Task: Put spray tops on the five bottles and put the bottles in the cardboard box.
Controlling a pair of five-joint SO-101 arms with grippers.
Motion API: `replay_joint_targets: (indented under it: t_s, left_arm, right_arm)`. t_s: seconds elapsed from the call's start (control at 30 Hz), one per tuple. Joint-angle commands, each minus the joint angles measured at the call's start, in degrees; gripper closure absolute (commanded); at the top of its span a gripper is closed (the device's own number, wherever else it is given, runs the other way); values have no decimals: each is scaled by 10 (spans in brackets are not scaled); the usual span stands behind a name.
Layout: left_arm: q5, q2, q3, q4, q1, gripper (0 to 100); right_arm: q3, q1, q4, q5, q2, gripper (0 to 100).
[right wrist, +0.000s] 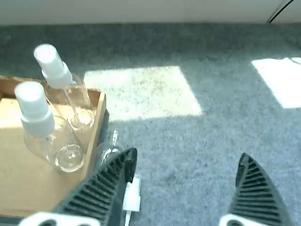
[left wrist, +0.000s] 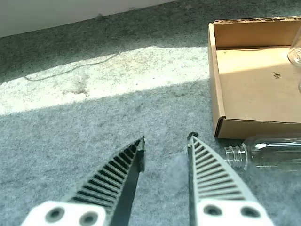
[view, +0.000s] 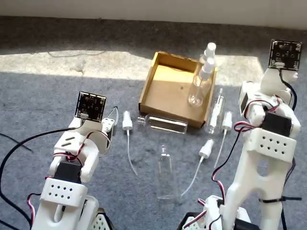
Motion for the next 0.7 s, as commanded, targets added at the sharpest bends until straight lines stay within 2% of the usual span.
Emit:
replay_joint_targets:
  t_s: [0.0, 0.33, 0.5, 0.67]
  left_arm:
    - [-4, -5, -1, -10, -4, 853]
    - [-4, -5, -1, -10, -4, 853]
    - [-4, -5, 6, -11, -4, 853]
    - [-4, -8, 14, -13, -4, 853]
  right_arm:
    - [-28, 7, 3, 8, 51, 707]
    - [-32, -72, 2, 4, 154, 705]
    - [-34, -73, 1, -48, 215, 705]
    - [-33, -104, -17, -53, 241, 705]
